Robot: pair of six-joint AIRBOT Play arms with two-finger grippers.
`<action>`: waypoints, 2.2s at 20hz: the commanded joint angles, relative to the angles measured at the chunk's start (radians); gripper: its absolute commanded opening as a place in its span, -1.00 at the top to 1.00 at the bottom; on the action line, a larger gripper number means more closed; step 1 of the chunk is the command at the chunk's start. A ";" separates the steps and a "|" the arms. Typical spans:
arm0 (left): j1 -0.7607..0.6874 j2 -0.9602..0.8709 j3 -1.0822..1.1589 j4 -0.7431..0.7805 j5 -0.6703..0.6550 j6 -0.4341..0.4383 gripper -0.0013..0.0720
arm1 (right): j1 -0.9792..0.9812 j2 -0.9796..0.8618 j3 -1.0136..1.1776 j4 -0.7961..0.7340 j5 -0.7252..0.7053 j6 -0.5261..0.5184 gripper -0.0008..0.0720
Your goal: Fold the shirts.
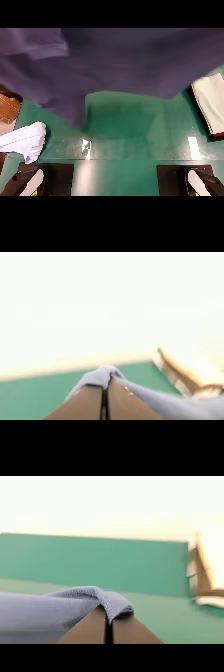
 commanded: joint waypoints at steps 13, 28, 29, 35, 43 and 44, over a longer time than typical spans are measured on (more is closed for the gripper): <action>0.000 -0.213 -0.532 -0.082 -0.101 0.043 0.91 | 0.188 -0.443 -0.179 -0.309 0.223 0.066 0.94; -0.160 -0.860 -0.377 0.034 0.040 0.158 0.90 | 0.193 -0.995 0.100 -0.222 0.101 0.014 0.94; -0.160 -0.860 -0.380 0.085 -0.036 0.158 0.91 | 0.196 -0.974 0.056 -0.243 0.103 0.013 0.94; -0.168 -0.860 -0.544 0.197 -0.137 0.153 0.90 | 0.210 -0.841 -0.293 -0.275 0.036 0.013 0.93; -0.166 -0.816 -0.601 0.216 -0.206 0.033 -0.40 | 0.193 -0.723 -0.454 -0.275 0.027 0.024 -0.21; -0.166 -0.771 -0.623 0.255 -0.216 0.032 -0.40 | 0.192 -0.691 -0.454 -0.276 0.050 0.024 -0.21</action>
